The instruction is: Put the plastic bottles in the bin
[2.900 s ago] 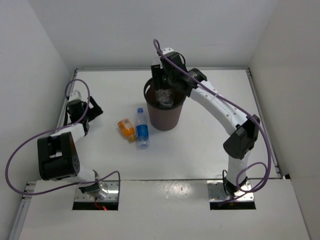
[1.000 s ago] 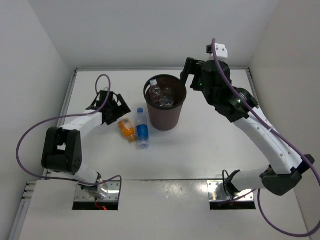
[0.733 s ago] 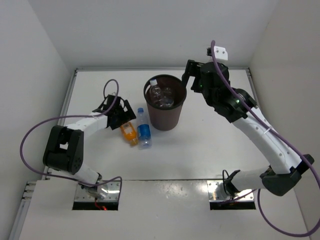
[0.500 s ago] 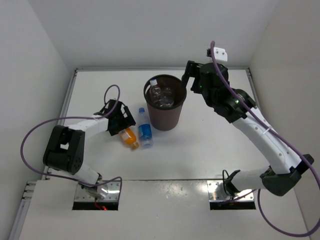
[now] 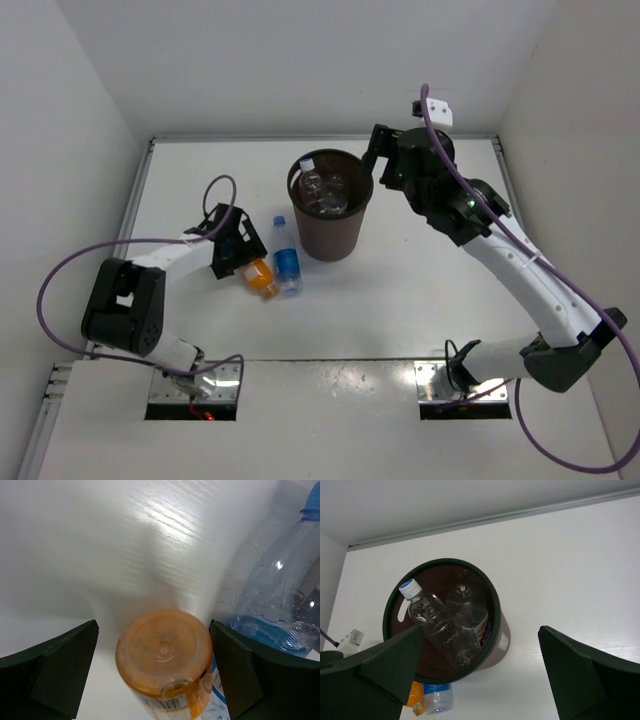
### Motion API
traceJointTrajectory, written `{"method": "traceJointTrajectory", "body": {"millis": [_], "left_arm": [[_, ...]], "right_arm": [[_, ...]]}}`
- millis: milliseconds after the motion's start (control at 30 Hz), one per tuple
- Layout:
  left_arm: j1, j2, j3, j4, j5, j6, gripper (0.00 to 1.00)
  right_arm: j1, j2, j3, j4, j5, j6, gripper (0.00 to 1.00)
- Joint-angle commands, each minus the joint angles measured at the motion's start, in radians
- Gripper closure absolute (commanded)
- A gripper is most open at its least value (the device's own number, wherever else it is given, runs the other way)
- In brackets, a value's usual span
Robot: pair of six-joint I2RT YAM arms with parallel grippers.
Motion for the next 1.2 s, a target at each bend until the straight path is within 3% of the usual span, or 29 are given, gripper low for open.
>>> {"method": "traceJointTrajectory", "body": {"millis": [0, 467, 833, 1167], "left_arm": [[-0.008, -0.043, -0.014, -0.035, -0.020, -0.029, 0.00], [-0.008, -0.043, -0.034, -0.044, 0.034, -0.162, 0.01], [-0.008, -0.043, -0.014, -0.044, 0.037, -0.204, 0.40], [0.047, -0.034, 0.210, -0.103, -0.078, -0.168, 0.62]], "right_arm": [[-0.006, -0.015, -0.018, 0.017, -0.020, 0.030, 0.01], [-0.006, -0.047, -0.068, 0.017, 0.011, 0.048, 0.01], [-0.015, -0.047, -0.077, -0.001, 0.020, 0.057, 0.01], [-0.024, -0.067, -0.086, -0.010, 0.040, 0.066, 0.01]]}}
